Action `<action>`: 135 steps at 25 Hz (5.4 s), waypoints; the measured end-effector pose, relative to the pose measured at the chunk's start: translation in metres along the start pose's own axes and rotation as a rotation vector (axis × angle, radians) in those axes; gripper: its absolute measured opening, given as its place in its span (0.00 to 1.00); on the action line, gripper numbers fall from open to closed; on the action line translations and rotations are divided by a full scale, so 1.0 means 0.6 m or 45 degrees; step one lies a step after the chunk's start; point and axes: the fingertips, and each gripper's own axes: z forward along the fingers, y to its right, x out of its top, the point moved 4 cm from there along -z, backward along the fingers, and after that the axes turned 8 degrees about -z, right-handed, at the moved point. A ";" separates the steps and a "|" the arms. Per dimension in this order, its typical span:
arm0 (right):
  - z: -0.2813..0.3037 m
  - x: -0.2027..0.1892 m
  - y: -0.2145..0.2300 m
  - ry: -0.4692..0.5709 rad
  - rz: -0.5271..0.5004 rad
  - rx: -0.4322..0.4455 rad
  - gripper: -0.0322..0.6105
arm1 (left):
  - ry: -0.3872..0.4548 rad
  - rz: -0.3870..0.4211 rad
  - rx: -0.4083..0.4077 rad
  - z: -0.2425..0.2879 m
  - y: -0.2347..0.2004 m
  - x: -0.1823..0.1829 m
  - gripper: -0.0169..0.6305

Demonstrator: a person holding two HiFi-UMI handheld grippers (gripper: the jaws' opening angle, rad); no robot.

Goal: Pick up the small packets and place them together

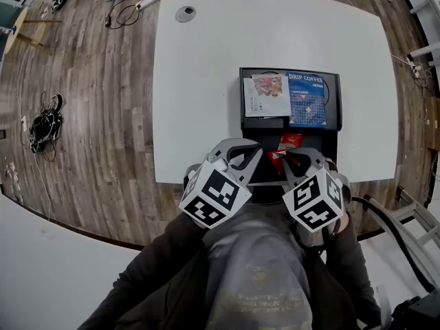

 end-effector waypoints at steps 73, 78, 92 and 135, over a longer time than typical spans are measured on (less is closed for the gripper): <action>0.050 -0.037 0.050 -0.128 0.102 0.038 0.38 | 0.006 0.056 -0.025 0.012 0.008 0.019 0.03; 0.050 -0.037 0.041 -0.112 0.068 0.056 0.21 | 0.003 0.047 -0.019 0.011 0.007 0.014 0.03; -0.096 0.012 0.051 0.127 0.106 -0.030 0.12 | 0.069 0.063 -0.002 -0.009 0.016 0.022 0.03; -0.157 0.022 0.132 0.409 0.293 -0.509 0.29 | 0.284 -0.043 0.041 -0.093 0.028 0.027 0.03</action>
